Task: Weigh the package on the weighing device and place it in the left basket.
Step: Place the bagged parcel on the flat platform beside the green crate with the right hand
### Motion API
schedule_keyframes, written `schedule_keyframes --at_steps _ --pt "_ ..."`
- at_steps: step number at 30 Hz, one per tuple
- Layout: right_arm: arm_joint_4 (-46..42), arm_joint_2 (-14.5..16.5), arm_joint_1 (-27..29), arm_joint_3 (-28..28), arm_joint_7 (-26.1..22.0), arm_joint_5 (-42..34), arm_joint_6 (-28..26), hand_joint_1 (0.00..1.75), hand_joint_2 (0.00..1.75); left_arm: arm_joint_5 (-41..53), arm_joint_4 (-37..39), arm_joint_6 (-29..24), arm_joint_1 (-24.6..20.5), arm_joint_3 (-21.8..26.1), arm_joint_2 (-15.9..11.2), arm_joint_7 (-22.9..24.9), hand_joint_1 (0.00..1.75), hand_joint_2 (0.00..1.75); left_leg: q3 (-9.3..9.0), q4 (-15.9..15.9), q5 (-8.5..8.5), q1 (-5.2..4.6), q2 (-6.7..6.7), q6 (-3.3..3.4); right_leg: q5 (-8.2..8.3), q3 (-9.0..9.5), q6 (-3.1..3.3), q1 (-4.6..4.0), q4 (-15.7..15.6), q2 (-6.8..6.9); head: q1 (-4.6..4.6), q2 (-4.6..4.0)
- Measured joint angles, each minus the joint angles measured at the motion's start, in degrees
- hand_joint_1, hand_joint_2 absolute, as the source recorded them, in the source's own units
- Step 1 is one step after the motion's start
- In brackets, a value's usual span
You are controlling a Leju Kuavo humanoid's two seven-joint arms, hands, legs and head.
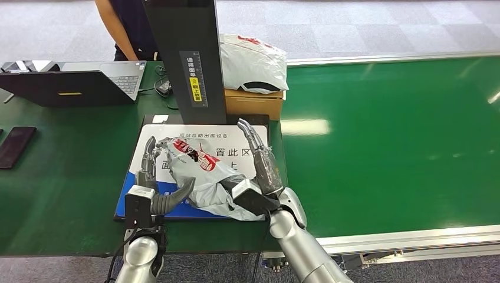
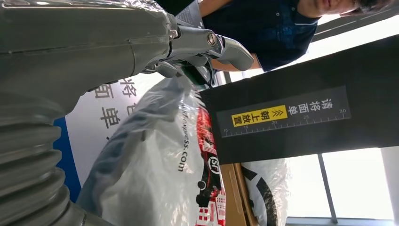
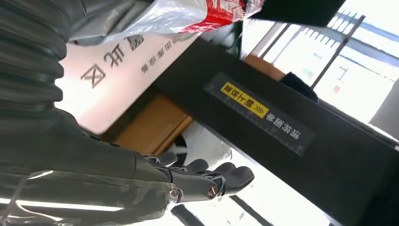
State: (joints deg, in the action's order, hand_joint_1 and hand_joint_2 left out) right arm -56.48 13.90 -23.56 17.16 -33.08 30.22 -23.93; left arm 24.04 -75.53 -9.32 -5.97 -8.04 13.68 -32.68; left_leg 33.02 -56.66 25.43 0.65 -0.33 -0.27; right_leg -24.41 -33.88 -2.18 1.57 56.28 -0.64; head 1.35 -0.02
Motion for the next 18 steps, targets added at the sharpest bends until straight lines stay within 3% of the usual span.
schedule_keyframes --at_steps 3,10,18 --pt "-1.3 -0.5 0.2 -0.7 0.2 -2.5 2.5 0.00 1.75 0.0 0.0 0.0 0.0 0.0 0.0 -0.1 0.00 1.75 0.00 0.0 0.00 0.00 0.00 0.00 0.00 0.00 0.00 0.00 0.0 0.00 -0.01 0.00" --pt "-1.7 -1.3 0.0 -1.7 1.1 -0.9 -1.4 0.00 1.75 0.0 0.2 0.0 0.0 -0.1 0.0 -0.2 0.00 1.75 0.00 0.0 0.00 0.00 0.00 0.00 0.00 -0.01 0.00 0.00 0.0 0.00 -0.01 0.00" --pt "-1.9 -1.4 -0.1 -2.8 -1.0 -6.9 1.7 0.00 1.75 -0.1 0.5 -0.7 -0.1 -0.2 0.0 -0.5 0.00 1.75 0.00 0.0 0.00 0.00 0.00 0.00 0.00 -0.01 0.00 0.00 0.0 0.00 0.01 0.00"
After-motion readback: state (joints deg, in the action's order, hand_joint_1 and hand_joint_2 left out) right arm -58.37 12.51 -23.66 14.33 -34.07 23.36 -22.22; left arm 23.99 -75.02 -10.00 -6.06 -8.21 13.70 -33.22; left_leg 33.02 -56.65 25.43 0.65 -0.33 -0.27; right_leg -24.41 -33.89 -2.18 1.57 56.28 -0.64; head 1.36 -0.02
